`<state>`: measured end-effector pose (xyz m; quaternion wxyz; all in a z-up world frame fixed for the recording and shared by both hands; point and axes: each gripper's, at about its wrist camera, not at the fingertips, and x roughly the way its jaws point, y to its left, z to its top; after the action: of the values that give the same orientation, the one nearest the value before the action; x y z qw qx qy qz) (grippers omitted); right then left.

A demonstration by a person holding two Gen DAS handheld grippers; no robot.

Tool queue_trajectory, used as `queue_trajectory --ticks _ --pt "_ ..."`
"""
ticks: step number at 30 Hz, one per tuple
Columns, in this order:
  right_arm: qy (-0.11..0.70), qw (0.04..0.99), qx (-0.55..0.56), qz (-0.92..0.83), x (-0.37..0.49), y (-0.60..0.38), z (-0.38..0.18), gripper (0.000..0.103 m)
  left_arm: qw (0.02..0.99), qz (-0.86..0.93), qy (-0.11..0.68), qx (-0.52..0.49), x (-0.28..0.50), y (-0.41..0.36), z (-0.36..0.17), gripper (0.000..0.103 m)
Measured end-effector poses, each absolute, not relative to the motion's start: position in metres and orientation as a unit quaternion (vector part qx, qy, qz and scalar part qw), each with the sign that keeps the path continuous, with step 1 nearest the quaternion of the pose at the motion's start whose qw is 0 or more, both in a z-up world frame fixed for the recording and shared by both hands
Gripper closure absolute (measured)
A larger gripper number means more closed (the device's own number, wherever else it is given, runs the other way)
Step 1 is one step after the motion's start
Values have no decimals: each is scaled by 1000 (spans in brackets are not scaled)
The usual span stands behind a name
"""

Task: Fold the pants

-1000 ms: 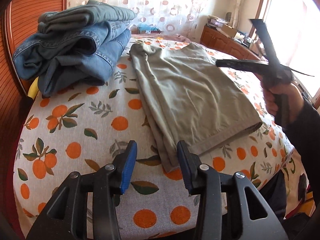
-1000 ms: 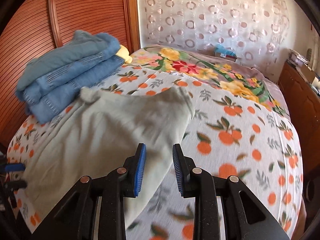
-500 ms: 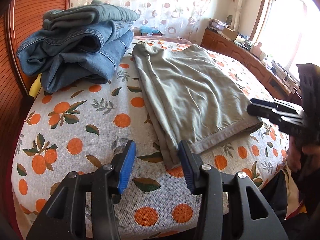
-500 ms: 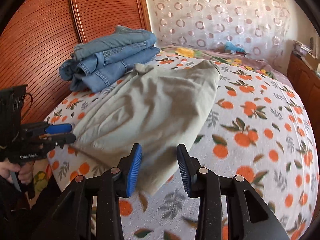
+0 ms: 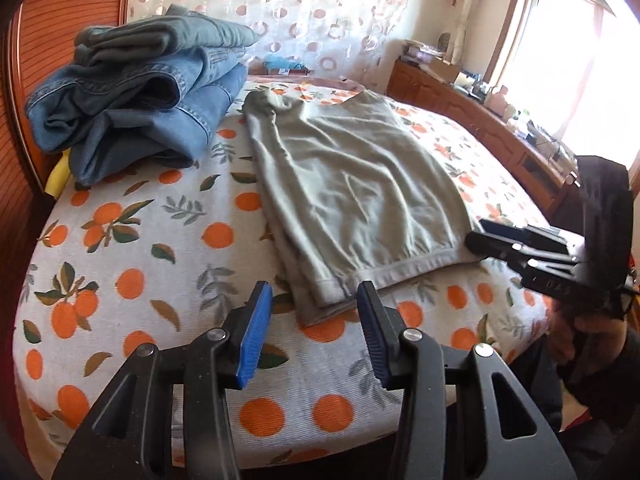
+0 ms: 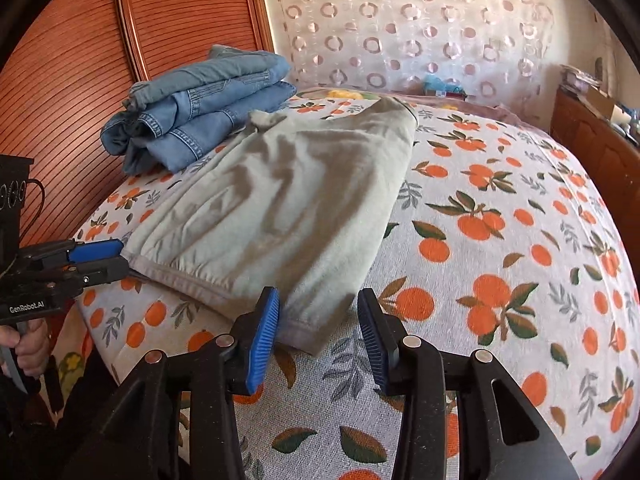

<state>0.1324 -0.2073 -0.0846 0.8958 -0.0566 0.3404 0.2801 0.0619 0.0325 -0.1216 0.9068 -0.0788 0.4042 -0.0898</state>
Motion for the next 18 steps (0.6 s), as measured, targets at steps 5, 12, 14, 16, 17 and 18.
queue_trajectory --ticks 5,12,14,16,17,18 --pt "338 898 -43 278 132 -210 -86 60 906 -95 404 -88 67 30 -121 57" --pt "332 901 -54 275 126 -210 -88 59 907 -74 405 -83 67 28 -129 70" --pt "332 900 -51 276 125 -211 -89 59 907 -73 405 -86 67 26 -129 74" --pt "332 900 -56 276 124 -211 -89 59 908 -71 405 -82 67 23 -129 77" --pt "331 901 -58 276 124 -211 -88 59 908 -70 405 -78 66 21 -129 78" --pt "332 900 -56 277 124 -212 -88 59 909 -70 404 -78 66 20 -129 79"
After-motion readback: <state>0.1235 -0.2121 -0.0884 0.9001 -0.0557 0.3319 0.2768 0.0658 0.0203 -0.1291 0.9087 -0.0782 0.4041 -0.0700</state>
